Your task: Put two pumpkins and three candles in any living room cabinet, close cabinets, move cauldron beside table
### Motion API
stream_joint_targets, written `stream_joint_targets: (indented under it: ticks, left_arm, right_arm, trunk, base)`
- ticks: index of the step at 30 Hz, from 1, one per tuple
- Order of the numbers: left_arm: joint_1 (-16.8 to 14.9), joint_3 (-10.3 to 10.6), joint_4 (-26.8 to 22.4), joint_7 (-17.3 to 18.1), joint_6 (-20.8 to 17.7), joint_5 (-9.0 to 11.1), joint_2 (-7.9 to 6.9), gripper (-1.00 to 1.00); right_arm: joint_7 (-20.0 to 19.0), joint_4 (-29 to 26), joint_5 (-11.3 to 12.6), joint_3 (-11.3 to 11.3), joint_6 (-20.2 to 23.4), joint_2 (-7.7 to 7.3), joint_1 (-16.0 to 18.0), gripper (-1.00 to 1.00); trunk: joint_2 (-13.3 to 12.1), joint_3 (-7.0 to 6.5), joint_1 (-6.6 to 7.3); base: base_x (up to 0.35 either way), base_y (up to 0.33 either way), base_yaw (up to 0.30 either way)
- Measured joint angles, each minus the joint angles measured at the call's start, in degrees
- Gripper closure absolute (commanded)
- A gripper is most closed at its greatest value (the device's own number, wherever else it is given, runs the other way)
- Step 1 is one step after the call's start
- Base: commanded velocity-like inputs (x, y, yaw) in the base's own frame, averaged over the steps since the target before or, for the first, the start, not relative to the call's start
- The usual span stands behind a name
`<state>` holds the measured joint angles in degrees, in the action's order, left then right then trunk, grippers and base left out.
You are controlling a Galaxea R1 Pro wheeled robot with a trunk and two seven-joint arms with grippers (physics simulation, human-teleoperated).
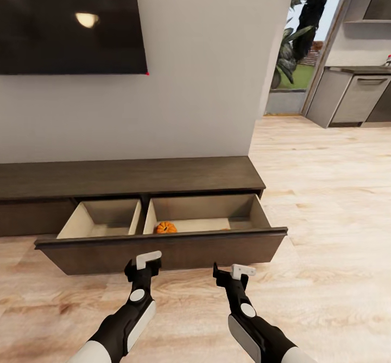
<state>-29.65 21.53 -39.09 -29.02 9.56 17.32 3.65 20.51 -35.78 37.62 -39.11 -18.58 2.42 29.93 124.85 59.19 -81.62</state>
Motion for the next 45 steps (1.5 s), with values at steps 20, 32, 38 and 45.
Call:
stream_joint_targets:
  ticks: [20, 32, 38, 45]
  left_arm:
    - [0.0, 0.0, 0.0, -0.1, 0.1, 0.0, 0.0, -1.0]
    - [0.0, 0.0, 0.0, -0.2, 0.1, 0.0, 0.0, -1.0]
    - [0.0, 0.0, 0.0, -0.2, 0.1, -0.5, -0.01, -1.0]
    - [0.1, -0.1, 0.0, -0.3, 0.1, -2.3, 0.0, -1.0]
  right_arm:
    - [-0.1, 0.0, 0.0, 0.0, 0.1, 0.0, 0.0, -1.0]
    - [-0.2, 0.0, -0.2, 0.0, 0.5, 0.0, 0.0, -1.0]
    - [-0.2, 0.0, -0.2, 0.0, 0.5, 0.0, 0.0, -1.0]
    - [-0.2, 0.0, -0.2, 0.0, 0.5, 0.0, 0.0, -1.0]
  trunk:
    - [7.6, 3.41, -4.17]
    - [9.6, 4.3, -5.27]
    - [12.0, 5.38, -6.59]
    - [13.2, 5.92, -7.25]
  base:
    - [0.0, 0.0, 0.0]
    - [0.0, 0.0, 0.0]
    - [0.0, 0.0, 0.0]
    - [0.0, 0.0, 0.0]
